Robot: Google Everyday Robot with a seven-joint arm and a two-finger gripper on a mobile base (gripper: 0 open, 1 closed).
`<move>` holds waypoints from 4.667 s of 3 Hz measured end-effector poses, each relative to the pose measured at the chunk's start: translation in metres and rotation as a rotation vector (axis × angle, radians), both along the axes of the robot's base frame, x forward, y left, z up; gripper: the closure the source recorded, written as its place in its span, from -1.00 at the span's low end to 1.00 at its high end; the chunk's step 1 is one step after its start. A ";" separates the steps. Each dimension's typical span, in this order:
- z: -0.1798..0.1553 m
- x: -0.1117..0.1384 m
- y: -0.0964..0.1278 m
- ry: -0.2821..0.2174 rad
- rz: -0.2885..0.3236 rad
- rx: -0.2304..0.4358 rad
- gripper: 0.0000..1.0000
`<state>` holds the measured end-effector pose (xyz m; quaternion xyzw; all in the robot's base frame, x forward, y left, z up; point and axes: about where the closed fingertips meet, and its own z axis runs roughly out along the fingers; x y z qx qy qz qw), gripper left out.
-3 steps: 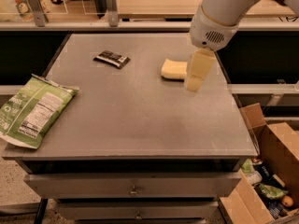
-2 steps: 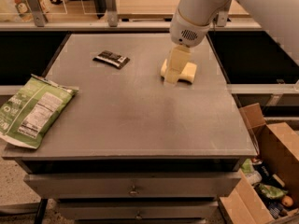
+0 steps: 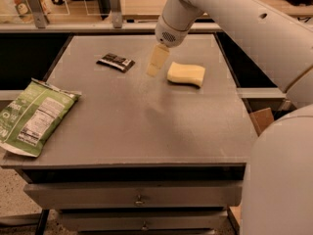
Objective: Move rxbar chocolate near green jalapeno chip bag
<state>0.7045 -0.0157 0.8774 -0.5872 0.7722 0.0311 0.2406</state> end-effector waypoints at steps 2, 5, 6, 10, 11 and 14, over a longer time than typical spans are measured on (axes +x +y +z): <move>-0.006 0.007 0.008 -0.018 -0.005 0.018 -1.00; -0.057 0.057 0.053 -0.054 -0.033 0.136 -1.00; -0.060 0.061 0.063 -0.045 -0.041 0.181 -1.00; -0.018 0.051 0.114 -0.019 0.001 0.251 -1.00; -0.024 0.052 0.114 0.004 -0.013 0.254 -1.00; -0.056 0.056 0.113 0.048 -0.049 0.289 -1.00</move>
Offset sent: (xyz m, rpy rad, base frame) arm 0.0165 0.0173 -0.0090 0.0476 -0.0543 -0.0174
